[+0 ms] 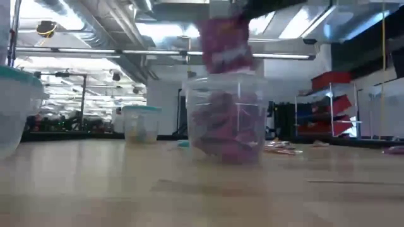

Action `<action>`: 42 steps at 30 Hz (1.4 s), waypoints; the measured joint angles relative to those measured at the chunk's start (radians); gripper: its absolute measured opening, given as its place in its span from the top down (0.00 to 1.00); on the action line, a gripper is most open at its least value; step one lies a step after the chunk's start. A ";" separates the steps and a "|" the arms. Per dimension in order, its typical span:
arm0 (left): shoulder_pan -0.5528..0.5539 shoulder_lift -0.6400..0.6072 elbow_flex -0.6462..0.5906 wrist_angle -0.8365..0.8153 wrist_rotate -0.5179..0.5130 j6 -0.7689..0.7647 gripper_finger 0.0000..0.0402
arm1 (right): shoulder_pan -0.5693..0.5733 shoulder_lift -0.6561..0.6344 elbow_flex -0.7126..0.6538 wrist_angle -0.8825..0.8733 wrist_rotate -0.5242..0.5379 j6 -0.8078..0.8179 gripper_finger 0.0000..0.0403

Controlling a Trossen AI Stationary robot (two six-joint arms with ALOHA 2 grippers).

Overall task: Sort candy
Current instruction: Put the violet candy into the bottom small transparent bin

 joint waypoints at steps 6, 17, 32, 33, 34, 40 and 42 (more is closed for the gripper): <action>0.000 0.000 0.000 -0.003 0.002 -0.008 0.73 | -0.001 0.089 0.000 -0.002 -0.141 -0.029 1.00; 0.002 0.000 0.000 -0.003 0.004 -0.018 0.73 | -0.001 0.083 0.027 -0.055 -0.384 -0.064 0.89; 0.003 0.000 -0.001 -0.003 0.013 -0.027 0.73 | -0.142 0.073 0.149 -0.147 -0.535 -0.003 0.81; 0.003 0.000 -0.001 -0.004 0.022 -0.027 0.73 | -0.160 0.073 0.126 -0.130 -0.574 0.006 0.85; 0.003 0.000 -0.001 -0.004 0.035 -0.027 0.73 | -0.178 0.073 0.101 -0.117 -0.611 0.010 0.90; 0.008 0.000 -0.001 -0.053 0.060 -0.062 0.73 | -0.224 0.074 -0.026 0.050 -0.711 0.023 0.96; 0.010 0.000 -0.002 -0.057 0.060 -0.067 0.73 | -0.225 0.082 -0.040 0.073 -0.715 0.024 0.95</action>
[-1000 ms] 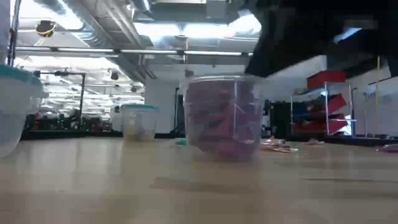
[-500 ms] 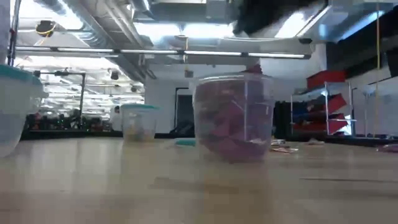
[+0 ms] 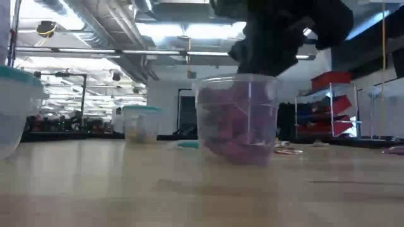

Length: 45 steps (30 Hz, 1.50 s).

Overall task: Sort candy
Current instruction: Put the violet candy into the bottom small transparent bin

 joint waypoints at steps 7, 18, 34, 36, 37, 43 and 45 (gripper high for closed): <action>0.010 0.000 0.000 0.001 0.029 -0.005 0.73 | 0.002 0.021 0.020 0.004 -0.006 -0.015 1.00; 0.012 0.000 0.000 0.001 0.035 -0.018 0.73 | 0.008 -0.045 0.198 -0.293 0.015 -0.031 0.77; -0.007 0.001 0.000 -0.003 0.078 -0.047 0.73 | 0.268 -0.311 -0.187 -0.846 0.173 0.766 0.66; -0.003 0.001 0.000 -0.005 0.085 -0.039 0.73 | 0.265 -0.373 -0.288 -0.821 0.152 0.879 0.66; 0.003 0.001 0.000 -0.006 0.091 -0.038 0.73 | 0.258 -0.401 -0.334 -0.796 0.145 0.925 0.66; 0.048 0.001 0.000 -0.005 0.176 -0.012 0.73 | 0.178 -0.511 -0.541 -0.693 0.048 1.107 0.61; 0.066 0.001 0.000 -0.005 0.233 -0.003 0.73 | 0.158 -0.515 -0.585 -0.661 0.006 1.125 0.55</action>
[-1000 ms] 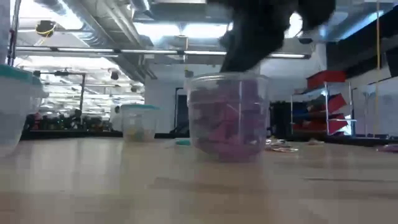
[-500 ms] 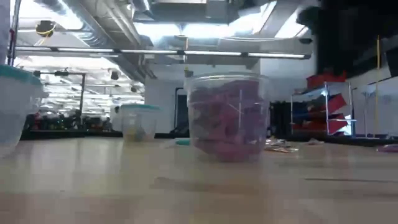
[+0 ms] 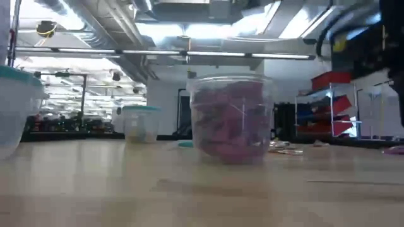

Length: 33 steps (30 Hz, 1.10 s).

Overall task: Sort candy
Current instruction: Put the violet candy into the bottom small transparent bin

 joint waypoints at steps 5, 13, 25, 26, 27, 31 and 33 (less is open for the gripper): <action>0.034 0.000 0.000 0.000 0.109 -0.017 0.73 | -0.007 0.012 -0.085 0.090 -0.064 -0.019 0.40; 0.035 0.000 0.000 0.000 0.127 -0.024 0.73 | -0.008 0.010 -0.109 0.111 -0.106 0.019 0.40; 0.018 0.000 0.000 0.001 0.127 -0.049 0.73 | -0.006 0.012 -0.119 0.281 -0.266 -0.002 0.83; 0.015 0.000 0.000 0.002 0.127 -0.049 0.73 | -0.004 0.014 -0.102 0.318 -0.269 -0.018 0.88; 0.015 0.000 0.000 0.004 0.127 -0.049 0.73 | -0.004 0.019 -0.084 0.329 -0.263 -0.043 0.93; 0.015 0.000 0.000 0.014 0.123 -0.040 0.73 | -0.005 0.016 -0.057 0.580 -0.204 -0.171 0.97; 0.015 0.000 0.000 0.014 0.122 -0.037 0.73 | -0.005 0.016 -0.059 0.716 -0.187 -0.257 0.98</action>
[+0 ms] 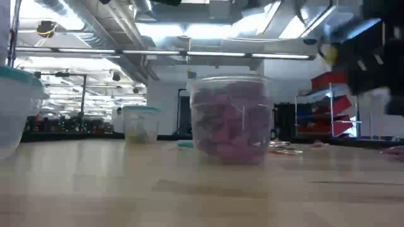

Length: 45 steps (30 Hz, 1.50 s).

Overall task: Sort candy
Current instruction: Put the violet candy into the bottom small transparent bin

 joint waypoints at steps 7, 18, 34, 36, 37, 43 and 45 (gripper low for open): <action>0.010 0.000 0.000 0.000 -0.004 0.001 0.73 | 0.004 -0.001 0.003 0.248 0.079 -0.207 0.93; 0.026 0.000 0.000 0.001 -0.003 -0.017 0.73 | 0.126 0.163 0.005 0.598 0.219 -0.708 0.50; 0.028 0.000 0.000 0.006 0.001 -0.030 0.73 | 0.156 0.539 0.249 0.463 0.413 -0.799 0.59; 0.028 0.000 0.000 0.005 0.001 -0.030 0.73 | 0.139 0.538 0.250 0.437 0.388 -0.742 0.64; 0.029 0.000 0.000 0.005 0.001 -0.030 0.73 | 0.131 0.537 0.251 0.423 0.375 -0.722 0.66; 0.027 0.000 0.000 0.007 0.001 -0.030 0.73 | 0.111 0.536 0.244 0.398 0.338 -0.634 0.92; 0.027 0.000 0.000 0.007 0.001 -0.030 0.73 | 0.111 0.536 0.248 0.399 0.322 -0.634 0.98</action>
